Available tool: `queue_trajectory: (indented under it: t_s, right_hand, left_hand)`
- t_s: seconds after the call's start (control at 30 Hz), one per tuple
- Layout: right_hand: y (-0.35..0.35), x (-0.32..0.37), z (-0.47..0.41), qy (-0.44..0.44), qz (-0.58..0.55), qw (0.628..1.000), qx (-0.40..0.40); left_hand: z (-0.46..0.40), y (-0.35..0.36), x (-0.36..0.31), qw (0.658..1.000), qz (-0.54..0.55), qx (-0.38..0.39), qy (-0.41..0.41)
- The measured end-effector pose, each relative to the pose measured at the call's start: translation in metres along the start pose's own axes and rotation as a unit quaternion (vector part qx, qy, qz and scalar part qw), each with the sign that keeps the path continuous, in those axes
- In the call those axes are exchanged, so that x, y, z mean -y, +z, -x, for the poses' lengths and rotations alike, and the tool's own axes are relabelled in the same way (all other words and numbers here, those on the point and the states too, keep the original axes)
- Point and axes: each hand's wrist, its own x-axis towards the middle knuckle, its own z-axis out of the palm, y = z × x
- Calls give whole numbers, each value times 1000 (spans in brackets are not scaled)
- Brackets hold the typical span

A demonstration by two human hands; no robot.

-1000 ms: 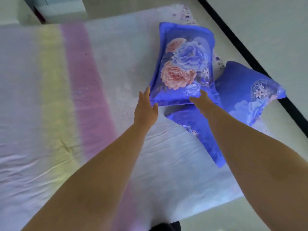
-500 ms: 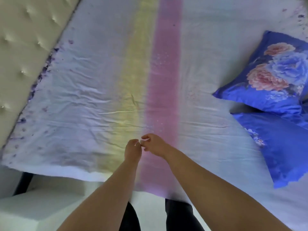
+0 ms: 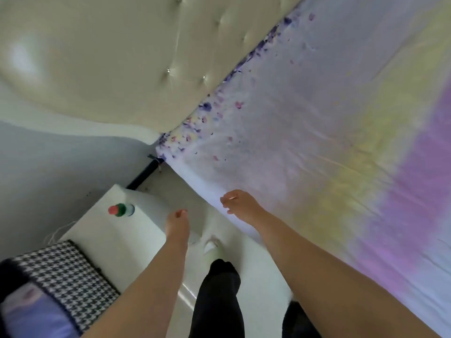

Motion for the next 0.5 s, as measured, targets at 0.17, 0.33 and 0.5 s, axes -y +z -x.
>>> queue_trajectory:
  t_s: [0.17,0.33,0.5]
  right_hand:
    - [58,40,-81,-42,112,993,-17]
    - [74,41,-163,-77,222,972,-19]
    - [65,26,-227,-69,407,911,21]
  left_hand:
    - [-75,-35,1,1000,24,-5,-17]
    - [-133,-5,-9,998,57,14,-22]
    - [-193,30,-37,990,110,22,-79]
